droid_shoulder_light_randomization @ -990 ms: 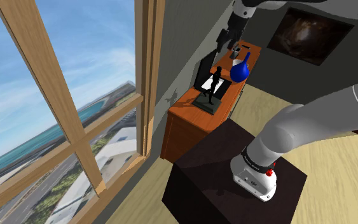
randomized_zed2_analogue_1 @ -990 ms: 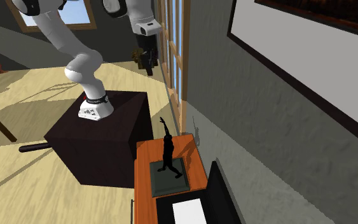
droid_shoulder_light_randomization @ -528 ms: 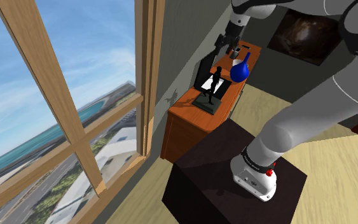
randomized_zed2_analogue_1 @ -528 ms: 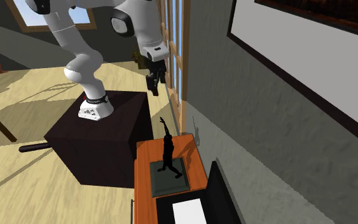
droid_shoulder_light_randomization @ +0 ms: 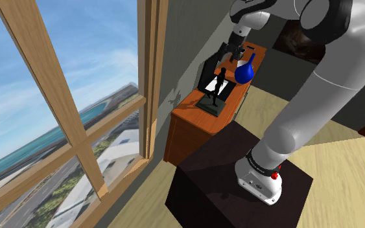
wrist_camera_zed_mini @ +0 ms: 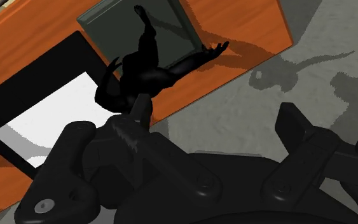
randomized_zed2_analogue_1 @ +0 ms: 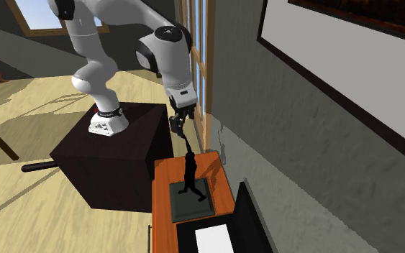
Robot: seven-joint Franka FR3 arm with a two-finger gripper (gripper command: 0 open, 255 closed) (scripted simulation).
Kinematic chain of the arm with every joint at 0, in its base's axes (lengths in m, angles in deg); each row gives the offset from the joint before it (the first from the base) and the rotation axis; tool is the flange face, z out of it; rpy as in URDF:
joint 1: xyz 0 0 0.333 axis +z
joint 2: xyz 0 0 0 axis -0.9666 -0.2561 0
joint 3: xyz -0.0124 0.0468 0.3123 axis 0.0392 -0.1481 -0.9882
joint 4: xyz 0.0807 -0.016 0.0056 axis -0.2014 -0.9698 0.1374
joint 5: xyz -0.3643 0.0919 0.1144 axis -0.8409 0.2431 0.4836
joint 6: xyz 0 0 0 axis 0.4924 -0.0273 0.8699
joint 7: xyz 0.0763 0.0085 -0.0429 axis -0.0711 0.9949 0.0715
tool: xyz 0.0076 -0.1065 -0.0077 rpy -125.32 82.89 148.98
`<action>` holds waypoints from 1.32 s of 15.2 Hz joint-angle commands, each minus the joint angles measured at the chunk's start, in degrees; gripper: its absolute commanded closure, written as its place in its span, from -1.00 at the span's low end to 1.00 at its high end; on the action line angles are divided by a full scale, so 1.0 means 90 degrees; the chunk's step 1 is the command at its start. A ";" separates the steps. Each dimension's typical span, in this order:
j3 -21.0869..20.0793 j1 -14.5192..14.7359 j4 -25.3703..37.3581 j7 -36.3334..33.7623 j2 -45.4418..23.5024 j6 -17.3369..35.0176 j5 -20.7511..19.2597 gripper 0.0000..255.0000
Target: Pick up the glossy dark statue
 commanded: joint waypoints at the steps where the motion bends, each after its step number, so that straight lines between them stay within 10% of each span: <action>1: 0.0093 -0.0161 0.0343 0.0173 -0.0522 -0.0012 0.0345 -1.00; 15: 0.0052 -0.0683 0.0861 0.0636 -0.1926 0.0386 0.1253 -1.00; 16: 0.0052 -0.0687 0.0865 0.0640 -0.1933 0.0388 0.1256 1.00; 20: 0.0051 -0.0681 0.0860 0.0633 -0.1928 0.0390 0.1254 1.00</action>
